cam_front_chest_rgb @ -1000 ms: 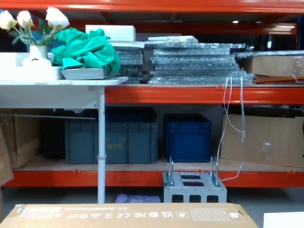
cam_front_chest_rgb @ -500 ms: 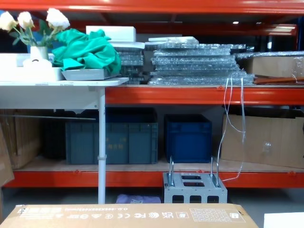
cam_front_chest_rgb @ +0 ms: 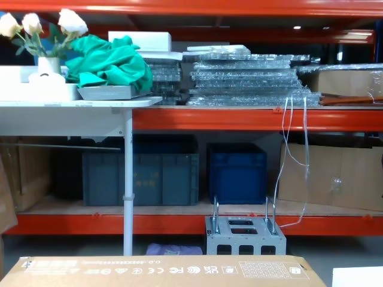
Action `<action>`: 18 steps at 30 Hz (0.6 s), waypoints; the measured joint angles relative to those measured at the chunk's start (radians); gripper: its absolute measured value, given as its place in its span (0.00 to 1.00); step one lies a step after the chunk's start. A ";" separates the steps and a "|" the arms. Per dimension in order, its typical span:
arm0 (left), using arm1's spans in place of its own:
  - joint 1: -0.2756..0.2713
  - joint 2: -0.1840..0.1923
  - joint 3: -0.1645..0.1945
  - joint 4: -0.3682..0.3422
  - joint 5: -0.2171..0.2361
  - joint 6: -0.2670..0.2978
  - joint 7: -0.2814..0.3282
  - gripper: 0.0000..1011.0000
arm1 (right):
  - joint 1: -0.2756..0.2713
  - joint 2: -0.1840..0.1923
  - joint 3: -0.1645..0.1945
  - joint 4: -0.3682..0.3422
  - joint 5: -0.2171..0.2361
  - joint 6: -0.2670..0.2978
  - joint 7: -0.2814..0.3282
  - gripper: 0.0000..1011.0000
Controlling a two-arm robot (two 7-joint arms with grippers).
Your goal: Use one hand to grasp the basket and place it at the designated location.
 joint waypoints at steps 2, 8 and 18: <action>0.000 0.000 0.000 0.000 0.000 0.000 0.000 0.00 | 0.000 0.000 0.000 0.000 0.000 0.000 0.000 0.75; 0.000 0.000 0.000 0.000 0.000 0.000 0.000 0.00 | 0.000 0.001 -0.001 -0.001 0.001 0.000 -0.001 0.92; 0.000 0.000 0.000 0.000 0.000 0.000 0.000 0.00 | -0.009 0.007 0.009 -0.016 -0.006 0.004 -0.008 0.99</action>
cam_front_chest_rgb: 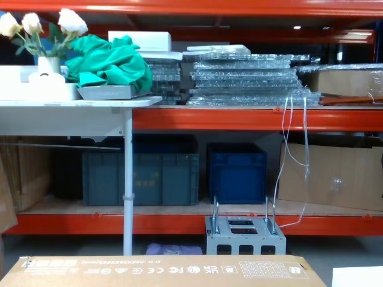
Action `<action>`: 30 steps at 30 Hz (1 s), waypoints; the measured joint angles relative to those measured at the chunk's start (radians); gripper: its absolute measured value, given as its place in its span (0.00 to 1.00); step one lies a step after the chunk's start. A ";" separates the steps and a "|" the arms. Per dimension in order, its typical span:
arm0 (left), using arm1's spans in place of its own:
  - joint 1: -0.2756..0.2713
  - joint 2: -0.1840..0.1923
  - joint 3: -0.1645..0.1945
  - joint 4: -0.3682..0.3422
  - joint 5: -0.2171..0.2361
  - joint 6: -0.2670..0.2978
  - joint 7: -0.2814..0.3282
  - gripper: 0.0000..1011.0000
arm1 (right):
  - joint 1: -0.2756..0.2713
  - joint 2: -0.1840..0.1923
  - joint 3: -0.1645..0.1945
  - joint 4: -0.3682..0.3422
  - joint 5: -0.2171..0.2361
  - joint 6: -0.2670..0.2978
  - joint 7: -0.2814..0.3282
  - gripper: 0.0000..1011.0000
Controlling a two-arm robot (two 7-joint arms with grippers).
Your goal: Use one hand to grasp the basket and place it at the designated location.
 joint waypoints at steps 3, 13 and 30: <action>0.000 0.000 0.000 0.000 0.000 0.000 0.000 0.00 | -0.004 0.003 0.007 -0.008 -0.005 0.002 -0.001 0.99; 0.000 0.000 0.000 0.000 0.000 0.000 0.000 0.00 | 0.002 0.030 0.037 -0.081 -0.033 0.031 0.001 0.99; 0.000 0.000 0.000 0.000 0.000 0.000 0.000 0.00 | 0.018 0.097 0.096 -0.238 -0.086 0.107 0.011 0.99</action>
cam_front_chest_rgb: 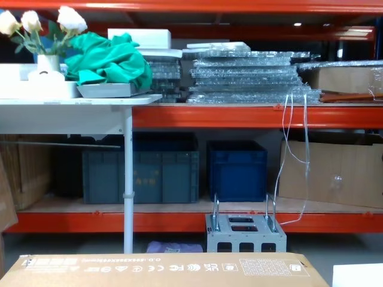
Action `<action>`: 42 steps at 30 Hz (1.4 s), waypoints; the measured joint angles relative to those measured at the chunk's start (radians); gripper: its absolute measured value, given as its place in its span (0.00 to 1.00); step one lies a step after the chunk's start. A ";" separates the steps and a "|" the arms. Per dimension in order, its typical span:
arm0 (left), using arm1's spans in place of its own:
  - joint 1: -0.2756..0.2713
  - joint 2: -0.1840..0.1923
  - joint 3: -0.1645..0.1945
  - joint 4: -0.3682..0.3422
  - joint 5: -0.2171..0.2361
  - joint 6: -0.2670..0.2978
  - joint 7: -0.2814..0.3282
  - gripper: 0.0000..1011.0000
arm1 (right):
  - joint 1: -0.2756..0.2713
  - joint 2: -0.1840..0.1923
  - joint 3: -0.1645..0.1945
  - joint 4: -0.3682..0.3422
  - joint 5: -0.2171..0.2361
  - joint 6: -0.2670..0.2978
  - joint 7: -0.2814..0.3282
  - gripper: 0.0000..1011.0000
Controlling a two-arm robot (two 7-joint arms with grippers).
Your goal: Use one hand to grasp the basket and place it at the designated location.
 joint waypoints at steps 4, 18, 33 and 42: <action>0.000 0.000 0.000 0.000 0.000 0.000 0.000 0.00 | 0.001 0.026 0.017 -0.053 -0.013 0.026 0.000 0.99; 0.000 0.000 0.000 0.000 0.000 0.000 0.000 0.00 | -0.016 0.111 0.073 -0.201 -0.034 0.102 -0.015 0.99; 0.000 0.000 0.000 0.000 0.000 0.000 0.000 0.00 | -0.021 0.117 0.082 -0.210 -0.032 0.116 -0.010 0.99; 0.000 0.000 0.000 0.000 0.000 0.000 0.000 0.00 | -0.020 0.117 0.080 -0.209 -0.032 0.113 -0.010 0.99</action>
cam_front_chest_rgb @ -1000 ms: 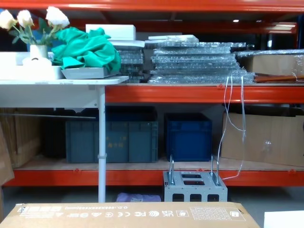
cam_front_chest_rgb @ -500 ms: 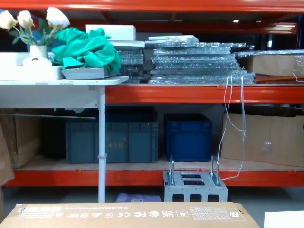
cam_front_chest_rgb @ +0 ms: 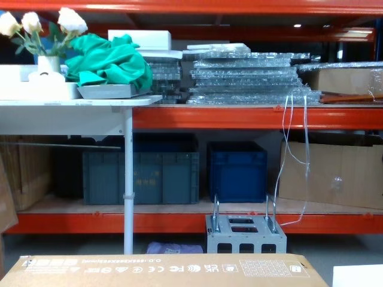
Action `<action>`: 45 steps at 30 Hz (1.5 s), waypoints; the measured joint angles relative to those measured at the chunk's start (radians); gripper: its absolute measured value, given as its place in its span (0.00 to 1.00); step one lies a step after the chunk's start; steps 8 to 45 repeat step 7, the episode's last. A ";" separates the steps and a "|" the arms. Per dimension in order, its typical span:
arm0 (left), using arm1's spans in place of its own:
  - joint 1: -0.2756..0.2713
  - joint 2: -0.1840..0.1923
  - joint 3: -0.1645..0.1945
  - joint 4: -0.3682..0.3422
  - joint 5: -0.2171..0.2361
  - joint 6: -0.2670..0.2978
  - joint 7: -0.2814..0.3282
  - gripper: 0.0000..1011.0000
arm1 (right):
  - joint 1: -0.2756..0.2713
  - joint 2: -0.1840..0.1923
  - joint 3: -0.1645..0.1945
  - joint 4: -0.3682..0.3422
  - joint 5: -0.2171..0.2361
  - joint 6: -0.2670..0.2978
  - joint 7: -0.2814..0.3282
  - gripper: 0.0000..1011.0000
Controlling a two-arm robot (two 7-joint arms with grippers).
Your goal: Use one hand to grasp the basket and place it at the designated location.
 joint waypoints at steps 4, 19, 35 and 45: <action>0.000 0.000 0.000 0.000 0.000 0.000 0.000 0.00 | 0.000 0.000 0.000 0.000 0.000 0.000 0.000 0.99; 0.000 0.000 0.000 0.000 0.000 0.000 0.000 0.00 | 0.000 -0.001 -0.001 0.001 0.000 -0.001 -0.001 0.99; 0.000 0.000 0.000 0.000 0.000 0.000 0.000 0.00 | 0.000 -0.001 -0.001 0.001 0.000 -0.001 -0.001 0.99; 0.000 0.000 0.000 0.000 0.000 0.000 0.000 0.00 | 0.000 -0.001 -0.001 0.001 0.000 -0.001 -0.001 0.99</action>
